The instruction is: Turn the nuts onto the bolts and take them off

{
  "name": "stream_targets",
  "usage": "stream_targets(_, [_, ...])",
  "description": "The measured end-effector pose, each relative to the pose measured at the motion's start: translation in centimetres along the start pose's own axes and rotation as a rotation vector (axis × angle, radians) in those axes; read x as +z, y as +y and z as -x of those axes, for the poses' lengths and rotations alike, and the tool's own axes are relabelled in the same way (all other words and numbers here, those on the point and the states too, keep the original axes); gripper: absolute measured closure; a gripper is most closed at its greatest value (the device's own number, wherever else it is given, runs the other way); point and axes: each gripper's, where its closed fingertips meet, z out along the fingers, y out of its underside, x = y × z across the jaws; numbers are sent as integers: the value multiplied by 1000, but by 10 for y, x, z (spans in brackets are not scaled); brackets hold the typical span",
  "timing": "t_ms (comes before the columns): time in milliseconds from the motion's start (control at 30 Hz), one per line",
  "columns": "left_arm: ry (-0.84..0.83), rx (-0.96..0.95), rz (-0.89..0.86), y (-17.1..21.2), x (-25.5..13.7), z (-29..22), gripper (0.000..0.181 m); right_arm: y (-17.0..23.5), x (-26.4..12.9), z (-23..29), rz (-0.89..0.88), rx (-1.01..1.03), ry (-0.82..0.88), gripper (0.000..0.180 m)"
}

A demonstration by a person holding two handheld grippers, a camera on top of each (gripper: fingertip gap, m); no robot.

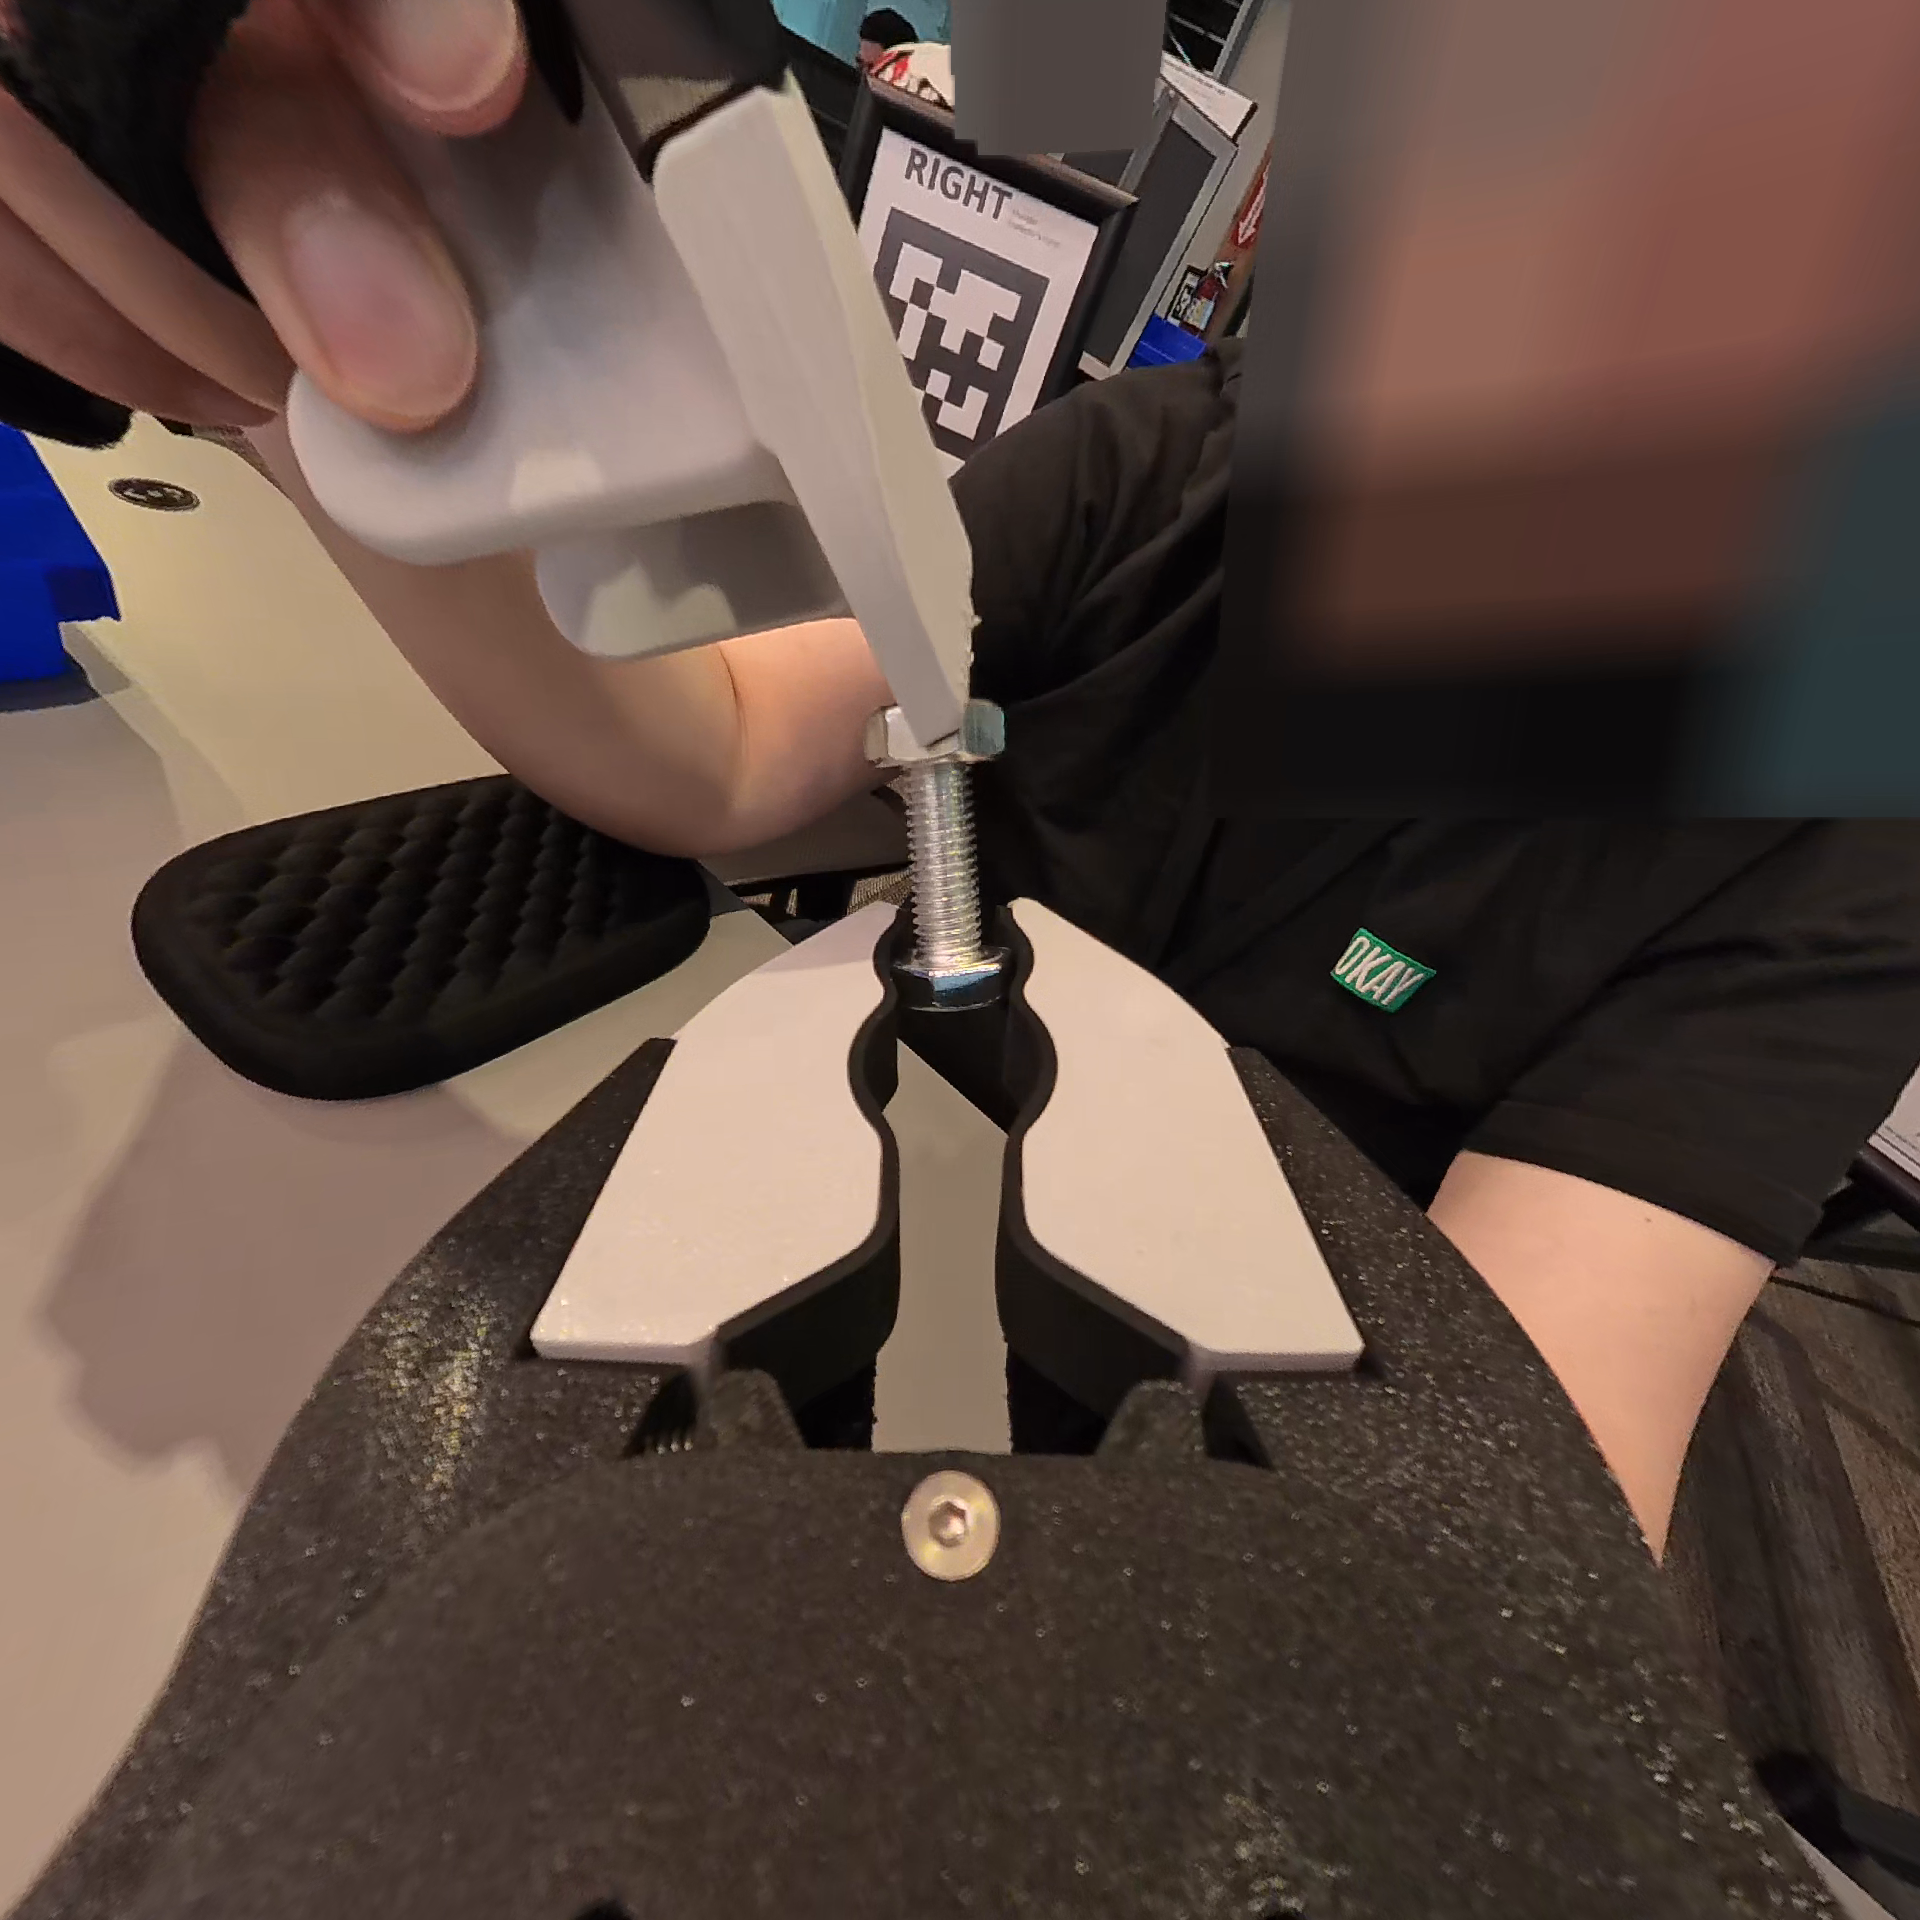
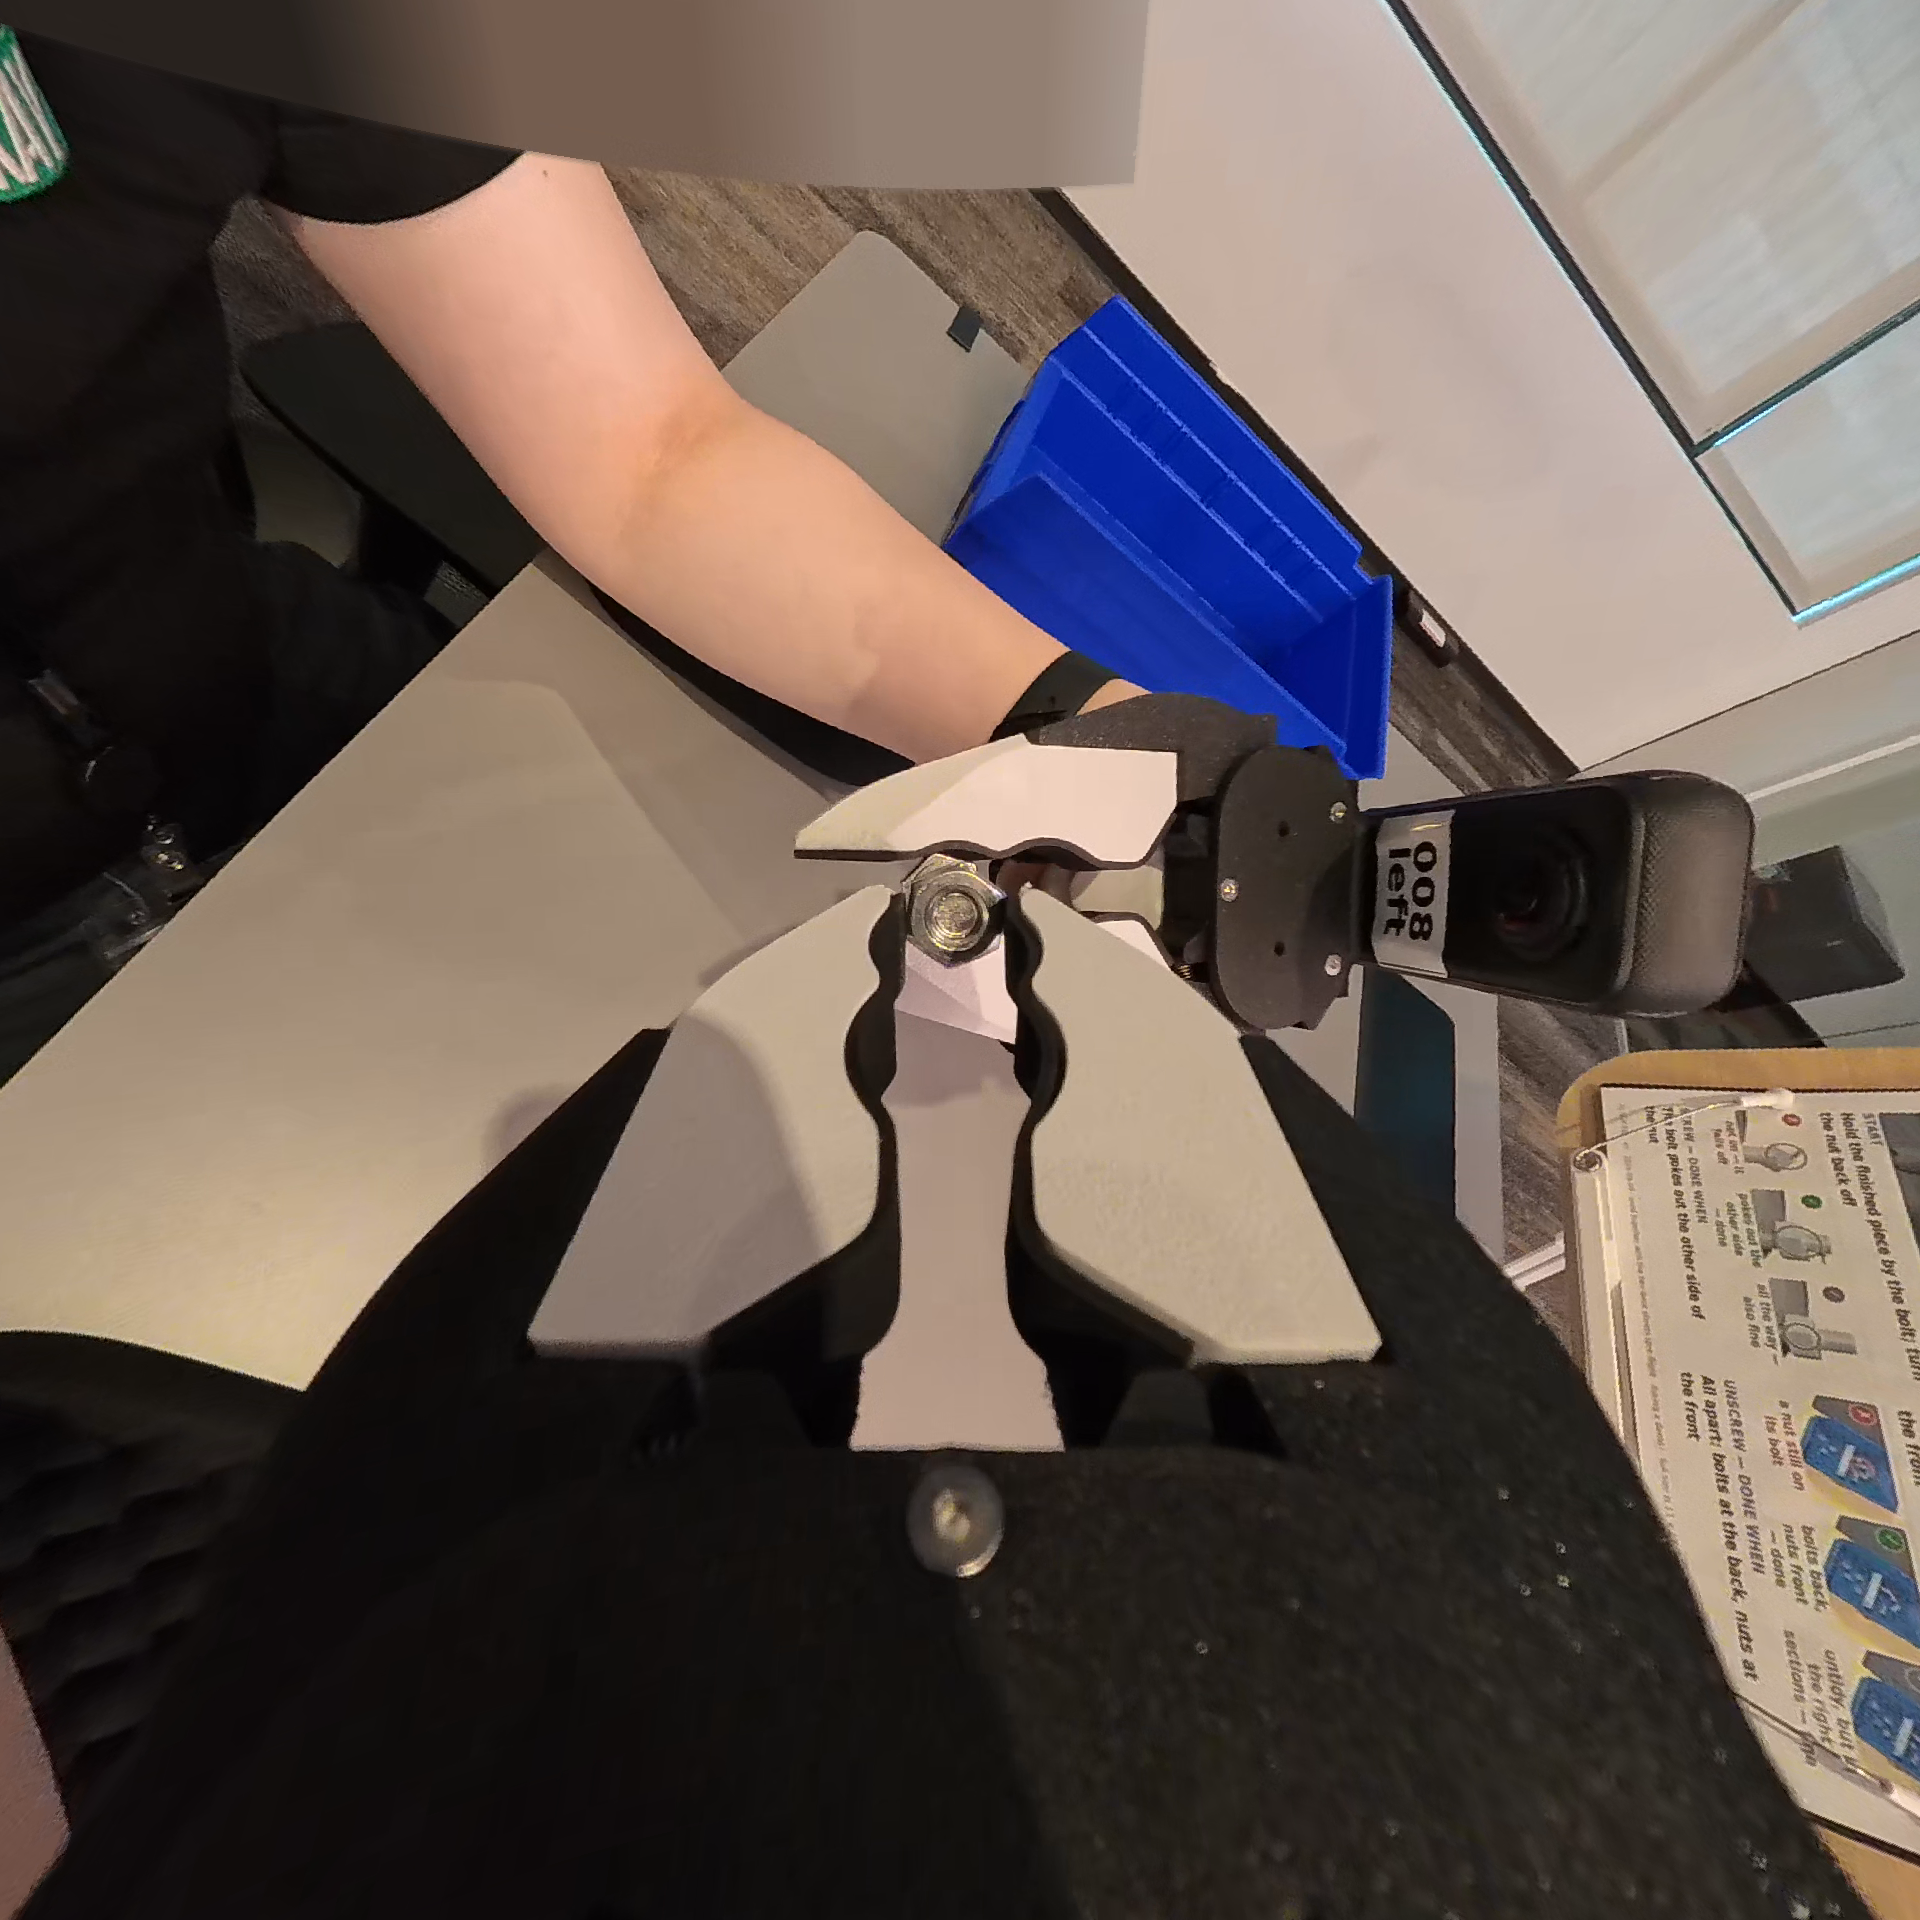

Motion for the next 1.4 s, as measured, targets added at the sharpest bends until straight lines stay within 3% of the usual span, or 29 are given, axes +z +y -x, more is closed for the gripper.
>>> stream_targets(600, [-5,-7,-12,-2,-1,1,166,9,0,-4,37,7,28,159])
stream_targets(800, [-48,17,-40,-7,-6,4,166,9,-5,-9,22,34,60,150])
stream_targets(933, [-207,60,-113,-22,-19,22,166,14,-18,-24,5,137,134,145])
stream_targets(1167, [-635,140,-211,-43,-56,71,166,48,-54,-64,29,614,341,140])
stream_targets(1400, [-1035,244,-202,-50,-89,107,166,47,-70,-92,-240,1050,378,146])
